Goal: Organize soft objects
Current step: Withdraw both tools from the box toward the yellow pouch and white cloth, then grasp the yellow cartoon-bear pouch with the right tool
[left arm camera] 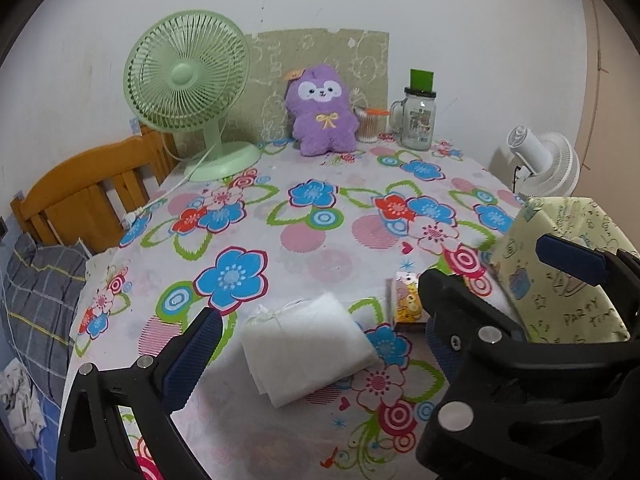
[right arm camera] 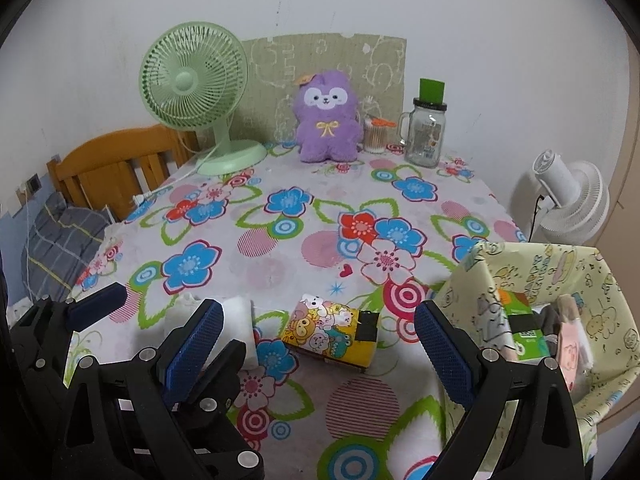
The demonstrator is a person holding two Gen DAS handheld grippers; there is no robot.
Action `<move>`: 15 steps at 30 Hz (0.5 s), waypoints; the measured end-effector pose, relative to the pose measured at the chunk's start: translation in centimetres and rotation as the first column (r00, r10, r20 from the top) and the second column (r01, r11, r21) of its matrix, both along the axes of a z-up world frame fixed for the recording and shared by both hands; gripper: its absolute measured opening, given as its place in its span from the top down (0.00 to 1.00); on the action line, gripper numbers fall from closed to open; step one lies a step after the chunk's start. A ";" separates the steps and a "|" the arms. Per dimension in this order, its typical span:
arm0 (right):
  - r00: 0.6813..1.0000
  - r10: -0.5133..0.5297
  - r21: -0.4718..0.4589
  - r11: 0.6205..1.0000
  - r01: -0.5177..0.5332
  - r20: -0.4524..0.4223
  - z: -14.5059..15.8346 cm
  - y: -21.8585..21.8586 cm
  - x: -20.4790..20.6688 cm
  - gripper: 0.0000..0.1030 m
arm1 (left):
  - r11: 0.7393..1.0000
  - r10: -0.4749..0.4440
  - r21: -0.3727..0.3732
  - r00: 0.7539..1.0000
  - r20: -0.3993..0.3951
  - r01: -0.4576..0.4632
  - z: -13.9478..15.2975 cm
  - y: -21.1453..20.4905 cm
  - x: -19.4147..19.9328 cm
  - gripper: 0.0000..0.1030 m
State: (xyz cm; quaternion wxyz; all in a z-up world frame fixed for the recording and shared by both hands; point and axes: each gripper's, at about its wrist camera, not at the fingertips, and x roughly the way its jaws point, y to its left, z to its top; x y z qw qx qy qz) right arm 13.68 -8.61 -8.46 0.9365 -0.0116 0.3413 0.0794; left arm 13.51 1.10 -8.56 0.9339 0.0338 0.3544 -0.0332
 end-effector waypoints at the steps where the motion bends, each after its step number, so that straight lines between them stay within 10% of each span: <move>1: 1.000 0.000 -0.002 1.000 0.000 -0.007 -0.2 0.1 0.2 0.05 | 1.000 0.002 0.000 1.000 -0.007 -0.002 -0.3 0.1 0.3 0.01; 15: 0.995 -0.037 -0.025 0.999 0.035 -0.090 -3.2 0.4 2.8 0.05 | 1.000 0.017 0.004 0.996 -0.084 -0.017 -3.0 0.7 2.5 0.01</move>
